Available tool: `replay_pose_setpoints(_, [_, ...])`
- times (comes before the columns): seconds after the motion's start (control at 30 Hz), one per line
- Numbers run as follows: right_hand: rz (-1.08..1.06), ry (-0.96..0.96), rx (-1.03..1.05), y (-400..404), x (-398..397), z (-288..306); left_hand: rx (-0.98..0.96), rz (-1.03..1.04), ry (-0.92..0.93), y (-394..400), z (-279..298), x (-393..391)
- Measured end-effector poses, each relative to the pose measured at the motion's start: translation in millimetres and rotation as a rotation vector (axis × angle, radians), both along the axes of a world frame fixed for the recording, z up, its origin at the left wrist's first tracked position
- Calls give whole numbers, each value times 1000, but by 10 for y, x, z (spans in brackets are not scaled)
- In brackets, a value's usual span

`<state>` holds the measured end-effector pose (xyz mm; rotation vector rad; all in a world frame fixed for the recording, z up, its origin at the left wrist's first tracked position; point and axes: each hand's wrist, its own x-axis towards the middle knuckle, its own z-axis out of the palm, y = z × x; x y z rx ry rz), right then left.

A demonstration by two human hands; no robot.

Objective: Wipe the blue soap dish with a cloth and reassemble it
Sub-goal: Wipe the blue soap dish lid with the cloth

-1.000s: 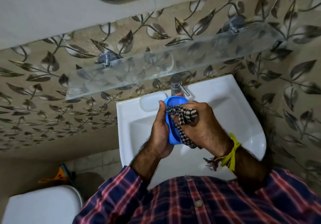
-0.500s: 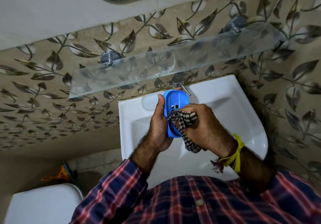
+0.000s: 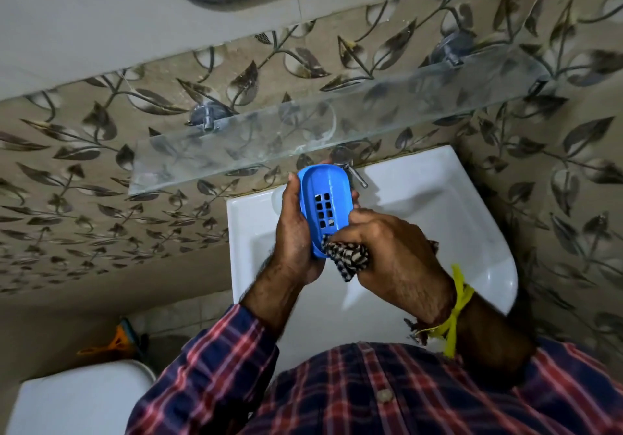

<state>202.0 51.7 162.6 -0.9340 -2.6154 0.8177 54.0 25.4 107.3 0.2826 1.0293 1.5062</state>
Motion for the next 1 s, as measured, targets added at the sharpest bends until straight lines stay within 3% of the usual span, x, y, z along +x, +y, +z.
replay_pose_setpoints(0.17, [-112, 20, 35, 86, -32, 4, -38, 16, 17, -17, -52, 47])
replay_pose_setpoints(0.33, [-5, 35, 30, 8, -7, -33, -20, 27, -11, -18, -14, -9])
replay_pose_setpoints(0.47, [-161, 74, 73, 87, -83, -73, -60, 3, 15, -55, -56, 109])
replay_pose_setpoints(0.6, [-29, 102, 75, 14, -47, -123, -20, 51, -18, -59, 11, 24])
replay_pose_setpoints(0.73, [-285, 224, 131, 152, -144, -120, -43, 28, 11, -60, -3, 217])
replay_pose_setpoints(0.9, [-166, 198, 151, 52, -172, -76, 3, 47, 4, -109, 7, 192])
replay_pose_setpoints(1.0, [-281, 227, 194, 140, -223, -80, -30, 49, 26, -143, -27, 254])
